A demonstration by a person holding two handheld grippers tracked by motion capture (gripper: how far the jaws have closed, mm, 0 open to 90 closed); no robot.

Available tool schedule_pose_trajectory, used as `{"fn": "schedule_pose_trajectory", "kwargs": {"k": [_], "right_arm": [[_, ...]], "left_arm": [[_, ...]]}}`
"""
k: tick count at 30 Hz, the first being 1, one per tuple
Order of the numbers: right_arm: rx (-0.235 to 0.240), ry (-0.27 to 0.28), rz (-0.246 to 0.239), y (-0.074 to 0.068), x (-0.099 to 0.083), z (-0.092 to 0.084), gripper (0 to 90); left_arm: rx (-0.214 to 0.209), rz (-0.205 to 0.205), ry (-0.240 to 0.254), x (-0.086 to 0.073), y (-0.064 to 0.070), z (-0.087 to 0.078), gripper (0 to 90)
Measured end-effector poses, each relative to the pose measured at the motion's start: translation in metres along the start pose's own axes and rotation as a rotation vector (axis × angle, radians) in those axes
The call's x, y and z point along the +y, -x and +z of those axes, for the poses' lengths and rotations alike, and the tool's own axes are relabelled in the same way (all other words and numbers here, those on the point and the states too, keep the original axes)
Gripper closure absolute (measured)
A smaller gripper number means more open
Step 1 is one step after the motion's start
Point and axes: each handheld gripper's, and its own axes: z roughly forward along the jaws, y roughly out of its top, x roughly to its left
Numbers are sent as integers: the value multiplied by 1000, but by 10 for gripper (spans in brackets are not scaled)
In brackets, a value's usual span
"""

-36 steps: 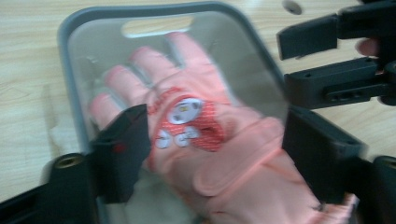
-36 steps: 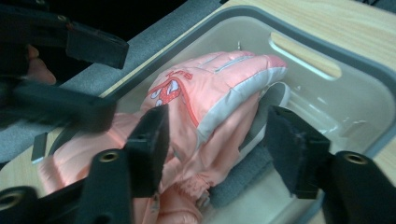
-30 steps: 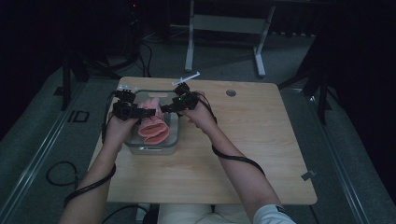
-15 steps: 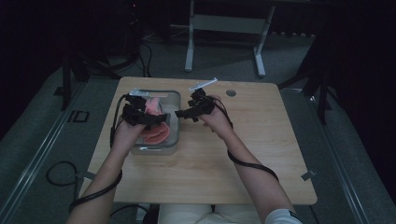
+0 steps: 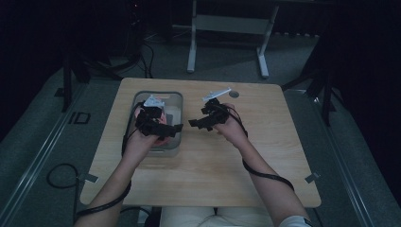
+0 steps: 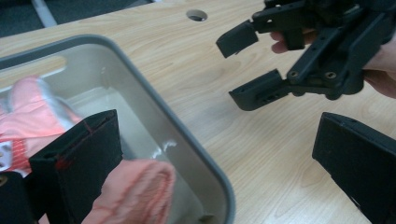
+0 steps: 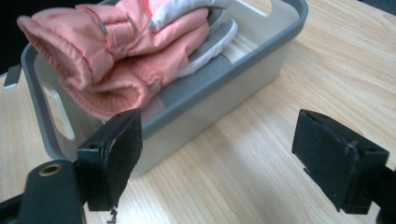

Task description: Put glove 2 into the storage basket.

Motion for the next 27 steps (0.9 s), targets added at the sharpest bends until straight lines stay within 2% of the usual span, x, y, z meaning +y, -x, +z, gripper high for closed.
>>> {"fn": "schedule_pose_trajectory", "kwargs": {"k": [11, 15, 17, 25, 27], "right_arm": [[-9, 5, -6, 8, -27, -12, 159], [-12, 1, -9, 10, -36, -16, 159], [-10, -2, -10, 11, -41, -17, 159], [-9, 9, -6, 15, -57, -24, 159], [-8, 9, -10, 15, -64, -25, 159]], "left_arm": [[-26, 80, 12, -8, 30, 9, 10], [-58, 87, 16, -12, 40, 14, 11], [-62, 104, 13, -13, 45, 17, 11], [-91, 117, 11, -20, 55, 24, 11], [-107, 136, 10, -25, 62, 28, 10]]}}
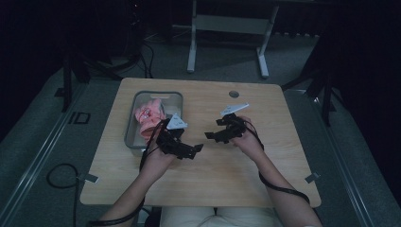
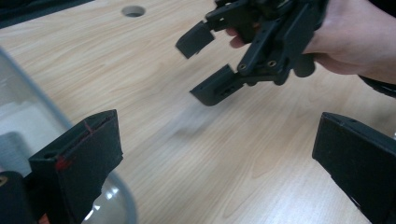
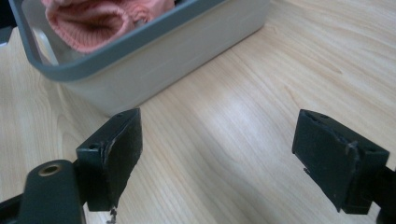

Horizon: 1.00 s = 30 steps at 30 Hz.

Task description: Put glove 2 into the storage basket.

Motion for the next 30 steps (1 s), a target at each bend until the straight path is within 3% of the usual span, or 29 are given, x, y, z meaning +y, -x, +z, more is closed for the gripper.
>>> {"fn": "schedule_pose_trajectory", "kwargs": {"k": [3, 10, 18, 24, 30], "right_arm": [[0, -6, -3, 0, -7, 0, 159], [2, -23, -5, 0, -25, -1, 159], [-2, -17, 18, 2, -46, -4, 160], [-4, -21, 32, 4, -61, -6, 160], [-13, -18, 41, 5, -72, -8, 160]], "left_arm": [[-5, 25, -13, -3, 7, 5, 10], [-43, 38, -22, -12, 15, 16, 11], [-60, 77, -39, -25, 23, 31, 10], [-94, 75, -67, -36, 25, 43, 11], [-94, 96, -85, -47, 30, 55, 10]]}}
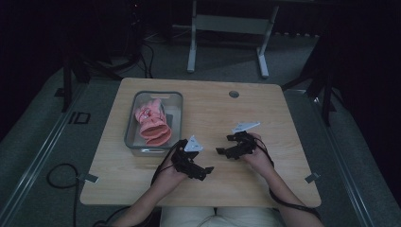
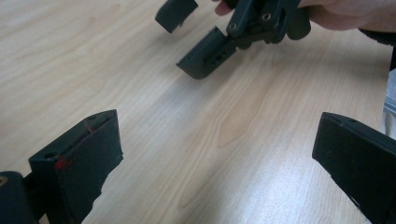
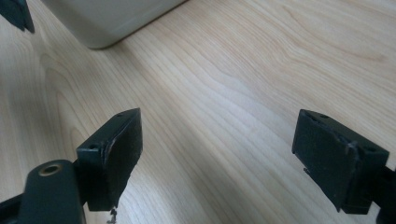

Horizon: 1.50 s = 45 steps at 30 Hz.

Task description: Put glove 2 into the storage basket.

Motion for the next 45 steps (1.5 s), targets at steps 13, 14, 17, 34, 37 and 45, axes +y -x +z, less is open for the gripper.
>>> {"fn": "schedule_pose_trajectory", "kwargs": {"k": [13, 14, 17, 34, 37, 45], "right_arm": [[-38, 15, 14, 2, -20, -5, 156], [-41, 16, 14, 2, -22, -6, 155], [-44, 15, 14, 2, -26, -8, 153], [-68, 26, -1, 5, -47, -16, 143], [-72, 28, 2, 6, -48, -16, 142], [-81, 29, -2, 6, -49, -16, 141]], "left_arm": [[-9, 45, -26, -16, 9, 19, 10], [-10, 42, -25, -17, 10, 20, 10], [-5, 44, -21, -20, 10, 22, 10], [-4, 51, -33, -30, 11, 29, 10], [3, 66, -44, -31, 13, 31, 10], [-3, 54, -34, -31, 11, 29, 10]]}}
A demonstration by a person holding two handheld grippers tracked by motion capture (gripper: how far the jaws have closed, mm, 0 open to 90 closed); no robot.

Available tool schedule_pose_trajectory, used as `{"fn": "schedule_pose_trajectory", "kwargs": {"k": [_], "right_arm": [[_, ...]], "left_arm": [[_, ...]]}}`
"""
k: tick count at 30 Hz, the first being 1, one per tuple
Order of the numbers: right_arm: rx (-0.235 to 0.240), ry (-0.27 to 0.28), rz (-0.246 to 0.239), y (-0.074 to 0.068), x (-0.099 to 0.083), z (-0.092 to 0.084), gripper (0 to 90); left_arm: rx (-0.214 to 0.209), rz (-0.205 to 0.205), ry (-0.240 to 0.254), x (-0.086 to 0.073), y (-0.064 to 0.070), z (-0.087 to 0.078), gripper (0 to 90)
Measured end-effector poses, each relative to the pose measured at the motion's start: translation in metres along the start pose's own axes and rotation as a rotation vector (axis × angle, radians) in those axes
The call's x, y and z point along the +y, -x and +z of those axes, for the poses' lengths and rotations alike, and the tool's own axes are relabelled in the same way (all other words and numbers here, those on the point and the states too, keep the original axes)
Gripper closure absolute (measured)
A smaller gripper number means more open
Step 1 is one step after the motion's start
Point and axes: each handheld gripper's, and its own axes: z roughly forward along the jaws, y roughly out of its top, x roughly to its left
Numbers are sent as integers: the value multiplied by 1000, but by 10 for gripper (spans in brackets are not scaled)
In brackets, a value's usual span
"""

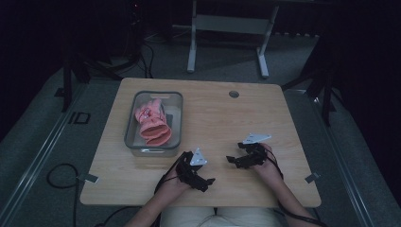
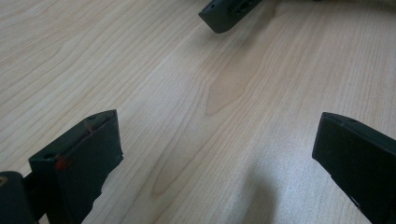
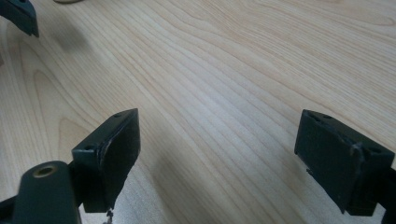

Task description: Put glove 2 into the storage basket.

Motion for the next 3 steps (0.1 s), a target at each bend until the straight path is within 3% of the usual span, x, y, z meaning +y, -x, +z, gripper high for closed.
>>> {"fn": "schedule_pose_trajectory", "kwargs": {"k": [3], "right_arm": [[-3, -2, -4, 0, 0, 1, 140]], "left_arm": [[3, 2, 0, 0, 0, 0, 10]]}}
